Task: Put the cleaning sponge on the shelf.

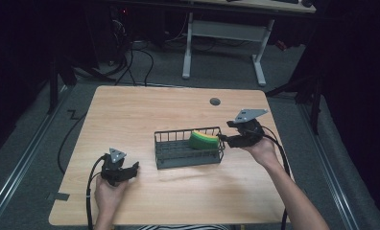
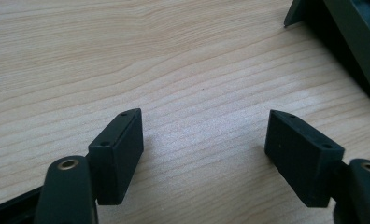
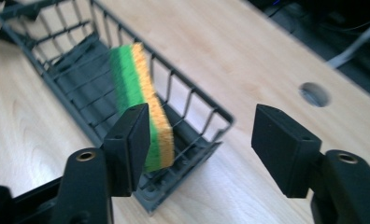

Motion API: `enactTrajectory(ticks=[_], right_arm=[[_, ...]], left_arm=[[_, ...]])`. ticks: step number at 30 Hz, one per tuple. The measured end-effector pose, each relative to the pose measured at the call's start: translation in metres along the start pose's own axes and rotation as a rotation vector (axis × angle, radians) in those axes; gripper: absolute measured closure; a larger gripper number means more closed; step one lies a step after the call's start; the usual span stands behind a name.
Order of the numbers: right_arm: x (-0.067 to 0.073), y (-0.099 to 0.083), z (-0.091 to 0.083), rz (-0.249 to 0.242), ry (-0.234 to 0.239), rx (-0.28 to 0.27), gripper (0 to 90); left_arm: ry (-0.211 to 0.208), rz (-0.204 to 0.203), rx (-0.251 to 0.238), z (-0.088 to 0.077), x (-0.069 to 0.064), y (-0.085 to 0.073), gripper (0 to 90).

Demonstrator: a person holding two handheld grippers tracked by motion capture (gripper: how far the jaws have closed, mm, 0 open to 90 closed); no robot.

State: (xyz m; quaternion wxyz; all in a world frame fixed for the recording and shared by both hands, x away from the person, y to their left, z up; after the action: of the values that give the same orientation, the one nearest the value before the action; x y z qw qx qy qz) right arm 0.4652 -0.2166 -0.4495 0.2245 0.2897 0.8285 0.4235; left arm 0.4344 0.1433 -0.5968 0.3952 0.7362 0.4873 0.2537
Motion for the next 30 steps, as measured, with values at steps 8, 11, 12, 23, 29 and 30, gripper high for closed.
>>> enactTrajectory(ticks=[8,11,12,23,29,30], right_arm=[[-0.014,-0.009,-0.031,0.074,-0.086,-0.04,38.4],[-0.016,-0.016,-0.036,0.1,-0.084,-0.041,38.4],[-0.018,-0.019,-0.038,0.104,-0.095,-0.033,38.4],[-0.022,-0.046,-0.056,0.188,-0.129,-0.06,38.5],[-0.022,-0.06,-0.06,0.227,-0.133,-0.072,38.5],[-0.021,-0.062,-0.06,0.231,-0.134,-0.075,38.5]], left_arm=[[0.0,0.0,0.0,0.0,0.0,0.0,28.5],[0.0,-0.001,0.0,0.0,0.0,0.0,28.5],[0.0,-0.001,0.0,0.0,0.0,0.0,28.5],[-0.001,-0.002,0.0,0.0,0.0,0.0,28.5],[-0.001,-0.002,0.0,0.0,0.0,0.0,28.5],[-0.001,-0.002,0.0,0.0,0.0,0.0,28.5]])
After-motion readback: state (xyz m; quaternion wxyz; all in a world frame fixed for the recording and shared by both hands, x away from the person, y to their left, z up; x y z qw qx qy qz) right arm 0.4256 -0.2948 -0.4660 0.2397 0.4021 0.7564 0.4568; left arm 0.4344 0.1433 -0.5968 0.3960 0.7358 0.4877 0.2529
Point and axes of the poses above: each handheld gripper's, and its own axes: z roughly forward along the jaws, y roughly out of its top, x roughly to its left, the point moved 9 cm from there along z, roughly forward along the jaws, and after that the axes turned 8 degrees about -x, right-handed, at the moved point
